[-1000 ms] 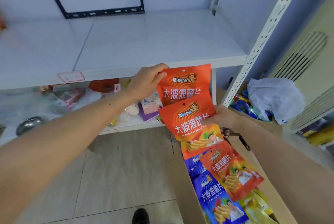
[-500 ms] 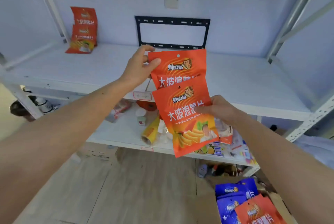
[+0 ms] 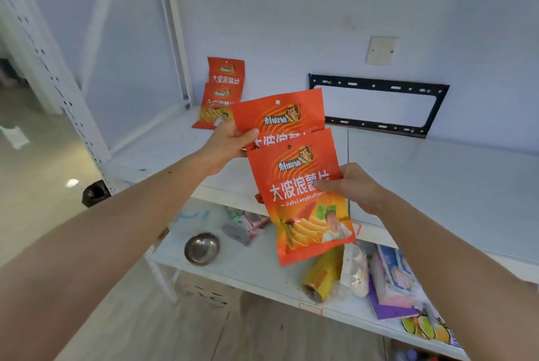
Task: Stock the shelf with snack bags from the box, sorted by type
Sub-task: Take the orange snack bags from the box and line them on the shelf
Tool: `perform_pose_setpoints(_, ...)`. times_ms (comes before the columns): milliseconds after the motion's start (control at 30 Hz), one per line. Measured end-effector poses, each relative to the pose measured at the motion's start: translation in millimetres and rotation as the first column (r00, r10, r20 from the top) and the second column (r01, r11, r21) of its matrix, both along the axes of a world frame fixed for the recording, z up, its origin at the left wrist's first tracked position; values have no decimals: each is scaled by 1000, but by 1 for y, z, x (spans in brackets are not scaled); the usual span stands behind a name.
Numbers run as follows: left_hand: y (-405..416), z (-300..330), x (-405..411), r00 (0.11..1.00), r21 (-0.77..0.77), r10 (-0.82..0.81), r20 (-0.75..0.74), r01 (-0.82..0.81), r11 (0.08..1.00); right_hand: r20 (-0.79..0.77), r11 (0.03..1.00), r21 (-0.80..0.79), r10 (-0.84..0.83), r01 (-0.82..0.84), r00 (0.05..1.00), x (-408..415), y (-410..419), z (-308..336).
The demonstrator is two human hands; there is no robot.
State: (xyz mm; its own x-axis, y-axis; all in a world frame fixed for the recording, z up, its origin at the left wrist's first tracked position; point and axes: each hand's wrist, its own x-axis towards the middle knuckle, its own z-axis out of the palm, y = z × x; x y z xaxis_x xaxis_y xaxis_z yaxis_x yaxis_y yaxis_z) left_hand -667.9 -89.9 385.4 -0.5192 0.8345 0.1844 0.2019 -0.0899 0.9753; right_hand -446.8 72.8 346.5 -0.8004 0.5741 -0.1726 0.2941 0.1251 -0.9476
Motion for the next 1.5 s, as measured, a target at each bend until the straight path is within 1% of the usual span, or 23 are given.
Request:
perform_pose_setpoints(100,1,-2,-53,993,-9,114,-4,-114,993,16,1000,10,22,-23,1000,-54,0,2)
perform_pose_setpoints(200,8,-6,-106,967,-12,256,13,-255,967,36,999,25,28,-28,999,-101,14,4)
perform_pose_setpoints(300,22,-12,-158,914,-33,403,44,-402,915,55,999,27,44,-46,997,-142,36,8)
perform_pose_setpoints(367,33,-18,-192,868,-91,496,13,-493,865,60,998,18,54,-56,997,-169,51,10)
perform_pose_setpoints(467,47,-28,-240,815,-179,579,-27,-574,799,58,998,-22,63,-62,996,-214,70,11)
perform_pose_setpoints(567,57,-35,-282,784,-228,620,-25,-608,760,71,996,-43,84,-81,994,-260,81,11)
perform_pose_setpoints(667,69,-41,-317,774,-249,631,-59,-623,741,100,992,-67,113,-107,989,-300,85,6)
perform_pose_setpoints(767,80,-50,-350,779,-271,622,-79,-617,738,120,990,-104,108,-96,987,-335,85,-4)
perform_pose_setpoints(933,99,-64,-404,838,-314,539,-87,-536,784,134,983,-183,56,-31,989,-384,76,-20)
perform_pose_setpoints(1033,113,-70,-430,883,-336,464,-70,-458,823,134,974,-226,11,20,991,-408,68,-32)
perform_pose_setpoints(1133,130,-78,-448,918,-339,396,-1,-373,864,122,964,-247,-68,97,990,-428,61,-44)
perform_pose_setpoints(1333,156,-94,-462,927,-365,370,64,-323,873,162,941,-206,-237,267,958,-447,56,-58)
perform_pose_setpoints(1400,157,-97,-467,931,-385,362,38,-320,866,173,932,-193,-276,307,945,-451,55,-61)
perform_pose_setpoints(1500,150,-102,-474,934,-399,350,-80,-351,847,183,920,-179,-316,347,931,-460,48,-62)
